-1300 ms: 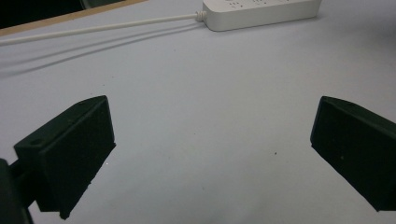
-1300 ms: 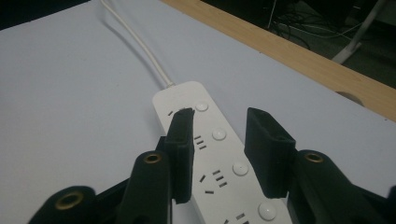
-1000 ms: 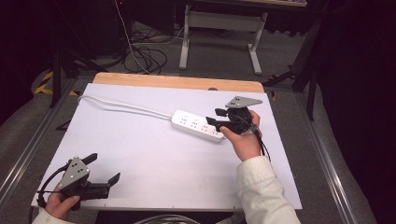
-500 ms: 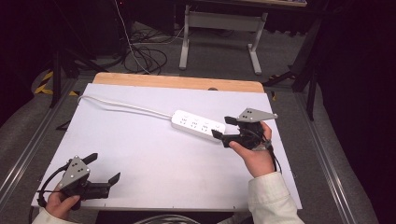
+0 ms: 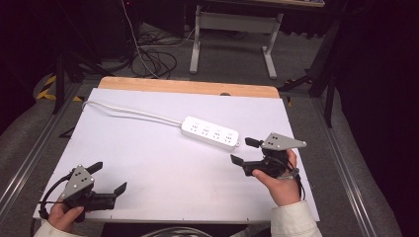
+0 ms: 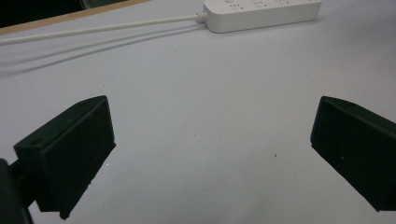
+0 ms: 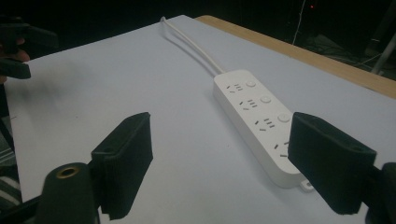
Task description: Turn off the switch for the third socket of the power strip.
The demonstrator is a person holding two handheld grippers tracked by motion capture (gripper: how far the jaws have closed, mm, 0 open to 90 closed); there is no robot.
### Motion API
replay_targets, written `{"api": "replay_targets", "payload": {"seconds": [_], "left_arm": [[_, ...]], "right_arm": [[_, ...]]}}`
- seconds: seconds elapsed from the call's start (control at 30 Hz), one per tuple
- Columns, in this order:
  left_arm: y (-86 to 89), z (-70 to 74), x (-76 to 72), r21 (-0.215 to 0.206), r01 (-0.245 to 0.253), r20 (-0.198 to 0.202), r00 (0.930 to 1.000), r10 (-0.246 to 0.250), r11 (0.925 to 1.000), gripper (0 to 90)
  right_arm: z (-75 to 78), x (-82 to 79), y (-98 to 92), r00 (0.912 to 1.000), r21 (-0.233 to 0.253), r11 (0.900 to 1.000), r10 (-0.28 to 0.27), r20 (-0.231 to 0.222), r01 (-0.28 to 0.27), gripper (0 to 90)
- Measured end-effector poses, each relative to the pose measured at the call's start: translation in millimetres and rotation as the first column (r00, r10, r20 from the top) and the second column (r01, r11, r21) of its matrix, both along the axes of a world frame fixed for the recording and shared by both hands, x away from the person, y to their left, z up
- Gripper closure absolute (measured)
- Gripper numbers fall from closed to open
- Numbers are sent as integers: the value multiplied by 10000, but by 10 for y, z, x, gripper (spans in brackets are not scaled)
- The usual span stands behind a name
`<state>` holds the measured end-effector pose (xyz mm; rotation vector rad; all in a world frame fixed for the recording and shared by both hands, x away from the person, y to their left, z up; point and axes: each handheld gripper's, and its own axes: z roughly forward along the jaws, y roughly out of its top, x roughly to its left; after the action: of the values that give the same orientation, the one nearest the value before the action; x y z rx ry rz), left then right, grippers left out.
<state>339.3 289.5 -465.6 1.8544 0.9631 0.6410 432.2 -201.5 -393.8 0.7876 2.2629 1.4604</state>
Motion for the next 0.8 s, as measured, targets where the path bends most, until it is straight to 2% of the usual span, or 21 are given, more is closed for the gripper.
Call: {"api": "replay_targets", "payload": {"seconds": [0.27,0.37,0.57,0.8], "left_arm": [[-2,0,-2,44,-14,60,10000,13,10000,3],[-7,0,-5,22,-20,90,10000,20,10000,2],[-2,5,-13,-71,-6,120,9999,7,10000,2],[7,21,-14,-116,91,83,9999,-90,9999,2]], "right_arm": [[-301,-99,-132,9995,201,9998,103,-291,-98,186],[-386,-110,-159,9975,326,9994,145,-686,-123,134],[-516,-181,-159,9966,153,9997,226,-797,-215,92],[-779,-244,-207,9942,448,9989,-68,-1075,117,80]]}}
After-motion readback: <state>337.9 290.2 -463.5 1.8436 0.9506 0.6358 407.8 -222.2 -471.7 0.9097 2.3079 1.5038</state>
